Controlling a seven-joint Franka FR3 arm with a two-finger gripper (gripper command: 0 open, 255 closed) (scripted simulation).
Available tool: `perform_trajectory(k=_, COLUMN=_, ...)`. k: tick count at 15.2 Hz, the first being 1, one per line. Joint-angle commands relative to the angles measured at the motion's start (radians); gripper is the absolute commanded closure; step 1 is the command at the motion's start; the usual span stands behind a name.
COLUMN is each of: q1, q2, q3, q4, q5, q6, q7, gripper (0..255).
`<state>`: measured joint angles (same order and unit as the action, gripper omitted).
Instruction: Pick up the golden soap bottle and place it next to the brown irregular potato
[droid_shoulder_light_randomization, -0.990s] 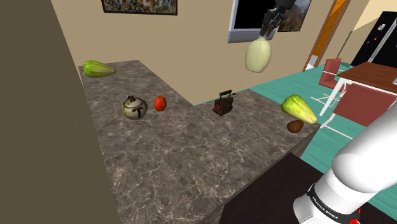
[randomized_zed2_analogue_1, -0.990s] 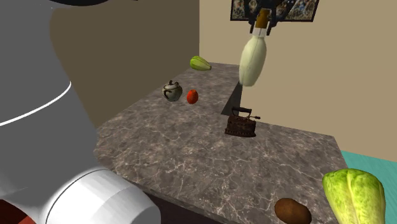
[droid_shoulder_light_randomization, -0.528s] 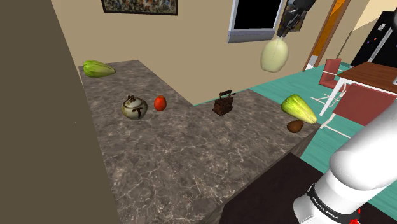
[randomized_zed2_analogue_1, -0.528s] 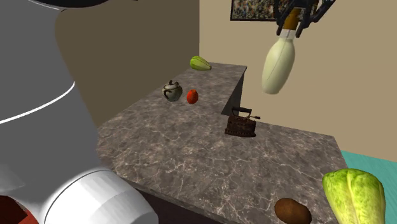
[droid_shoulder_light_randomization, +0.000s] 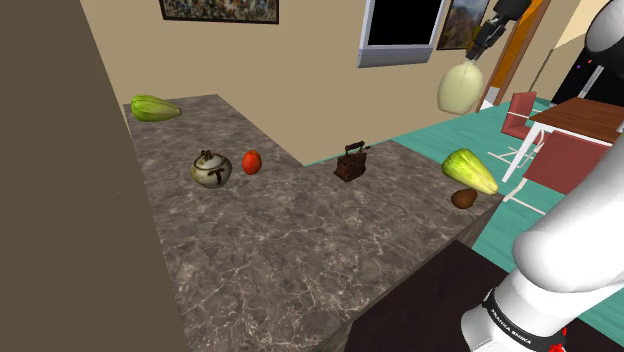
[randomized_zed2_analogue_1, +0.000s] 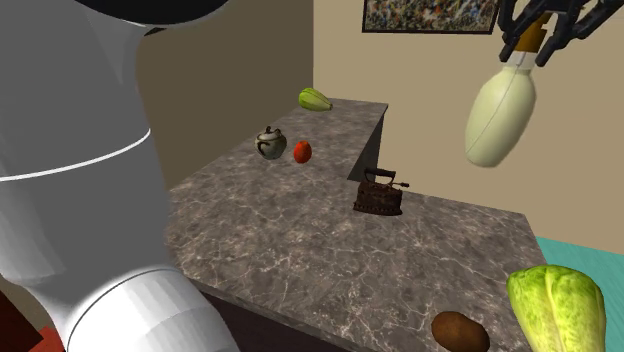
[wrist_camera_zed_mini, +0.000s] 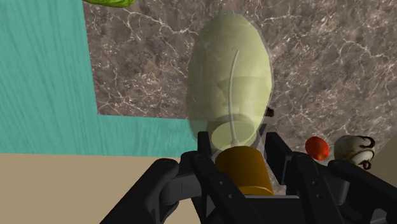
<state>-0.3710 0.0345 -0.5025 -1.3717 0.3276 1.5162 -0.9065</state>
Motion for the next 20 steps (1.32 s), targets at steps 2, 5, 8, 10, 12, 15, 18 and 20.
perform_trajectory(k=2, q1=-0.058, q2=0.061, q3=-0.047, q4=0.076, q5=0.045, q6=-0.052, q7=-0.084, gripper=255)
perform_trajectory(k=5, q1=-0.064, q2=0.058, q3=-0.051, q4=0.045, q5=0.044, q6=-0.028, q7=-0.104, gripper=255)
perform_trajectory(k=8, q1=-0.054, q2=0.034, q3=-0.045, q4=-0.025, q5=0.028, q6=0.021, q7=-0.110, gripper=255)
perform_trajectory(k=10, q1=-0.048, q2=0.020, q3=-0.042, q4=-0.068, q5=0.020, q6=0.053, q7=-0.114, gripper=255)
perform_trajectory(k=12, q1=-0.044, q2=0.008, q3=-0.040, q4=-0.109, q5=0.013, q6=0.084, q7=-0.118, gripper=255)
perform_trajectory(k=15, q1=-0.039, q2=-0.008, q3=-0.036, q4=-0.166, q5=0.005, q6=0.128, q7=-0.124, gripper=255)
perform_trajectory(k=18, q1=-0.035, q2=-0.020, q3=-0.033, q4=-0.220, q5=0.000, q6=0.171, q7=-0.132, gripper=255)
perform_trajectory(k=20, q1=-0.033, q2=-0.027, q3=-0.031, q4=-0.254, q5=-0.003, q6=0.199, q7=-0.137, gripper=255)
